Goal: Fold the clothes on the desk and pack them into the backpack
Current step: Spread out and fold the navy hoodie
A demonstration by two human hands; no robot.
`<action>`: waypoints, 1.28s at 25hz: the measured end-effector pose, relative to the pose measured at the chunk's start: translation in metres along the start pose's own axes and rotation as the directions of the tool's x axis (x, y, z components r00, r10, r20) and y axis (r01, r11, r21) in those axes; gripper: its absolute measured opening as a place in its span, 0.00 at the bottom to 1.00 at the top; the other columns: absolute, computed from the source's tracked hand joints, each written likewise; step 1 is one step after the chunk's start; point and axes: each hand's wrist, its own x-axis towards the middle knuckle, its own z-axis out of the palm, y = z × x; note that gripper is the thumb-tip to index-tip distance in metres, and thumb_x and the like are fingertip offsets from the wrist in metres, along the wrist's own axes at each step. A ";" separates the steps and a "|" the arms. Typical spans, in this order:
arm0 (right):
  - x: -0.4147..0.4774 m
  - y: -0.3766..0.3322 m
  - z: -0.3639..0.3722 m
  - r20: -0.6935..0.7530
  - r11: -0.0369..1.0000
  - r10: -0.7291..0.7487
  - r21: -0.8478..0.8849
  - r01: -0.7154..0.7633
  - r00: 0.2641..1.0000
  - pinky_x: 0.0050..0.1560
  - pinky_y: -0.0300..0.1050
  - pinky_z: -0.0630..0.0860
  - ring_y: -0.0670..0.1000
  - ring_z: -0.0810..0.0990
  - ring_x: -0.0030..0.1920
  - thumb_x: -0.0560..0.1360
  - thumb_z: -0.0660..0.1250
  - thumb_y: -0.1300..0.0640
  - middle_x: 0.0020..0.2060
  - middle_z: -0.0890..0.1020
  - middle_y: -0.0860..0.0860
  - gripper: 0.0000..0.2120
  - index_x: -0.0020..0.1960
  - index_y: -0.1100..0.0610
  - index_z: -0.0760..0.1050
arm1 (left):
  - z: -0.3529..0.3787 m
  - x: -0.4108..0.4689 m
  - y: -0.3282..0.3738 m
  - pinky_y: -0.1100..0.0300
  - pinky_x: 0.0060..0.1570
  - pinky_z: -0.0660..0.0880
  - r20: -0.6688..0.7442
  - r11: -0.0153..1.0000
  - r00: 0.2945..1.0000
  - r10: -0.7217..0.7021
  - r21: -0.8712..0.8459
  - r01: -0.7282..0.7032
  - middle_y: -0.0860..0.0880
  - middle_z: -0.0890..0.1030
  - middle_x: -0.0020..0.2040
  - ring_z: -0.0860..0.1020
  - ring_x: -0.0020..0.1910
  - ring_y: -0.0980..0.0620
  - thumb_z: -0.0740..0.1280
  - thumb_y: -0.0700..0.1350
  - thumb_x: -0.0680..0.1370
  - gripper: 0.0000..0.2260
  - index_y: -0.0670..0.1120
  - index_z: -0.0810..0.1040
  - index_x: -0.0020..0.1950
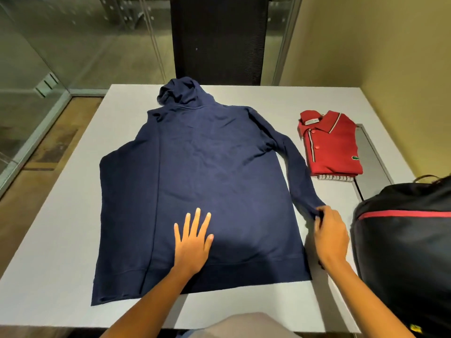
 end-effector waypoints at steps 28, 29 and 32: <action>-0.034 -0.066 0.067 0.389 0.845 0.242 0.367 -0.390 0.889 0.51 0.44 0.68 0.56 0.77 0.55 0.81 0.59 0.57 0.53 0.79 0.55 0.13 0.60 0.62 0.75 | -0.034 -0.012 0.112 0.55 0.46 0.72 0.042 0.950 0.994 0.103 -0.301 -0.086 0.50 0.76 0.51 0.76 0.49 0.48 0.70 0.51 0.74 0.13 0.46 0.74 0.54; -0.021 -0.071 0.067 0.409 0.809 0.271 0.394 -0.436 0.872 0.49 0.43 0.68 0.55 0.76 0.52 0.80 0.61 0.56 0.50 0.79 0.54 0.11 0.57 0.61 0.75 | -0.037 -0.012 0.114 0.54 0.46 0.74 0.041 0.952 0.995 0.091 -0.298 -0.074 0.48 0.77 0.50 0.77 0.48 0.46 0.68 0.47 0.75 0.09 0.45 0.74 0.52; 0.021 -0.083 0.067 0.503 0.538 0.400 0.548 -0.641 0.766 0.44 0.48 0.71 0.54 0.73 0.40 0.75 0.67 0.59 0.37 0.76 0.53 0.08 0.38 0.58 0.72 | -0.044 -0.008 0.115 0.53 0.40 0.74 0.040 0.905 0.998 0.050 -0.423 -0.029 0.47 0.77 0.39 0.76 0.39 0.47 0.67 0.41 0.75 0.03 0.43 0.74 0.44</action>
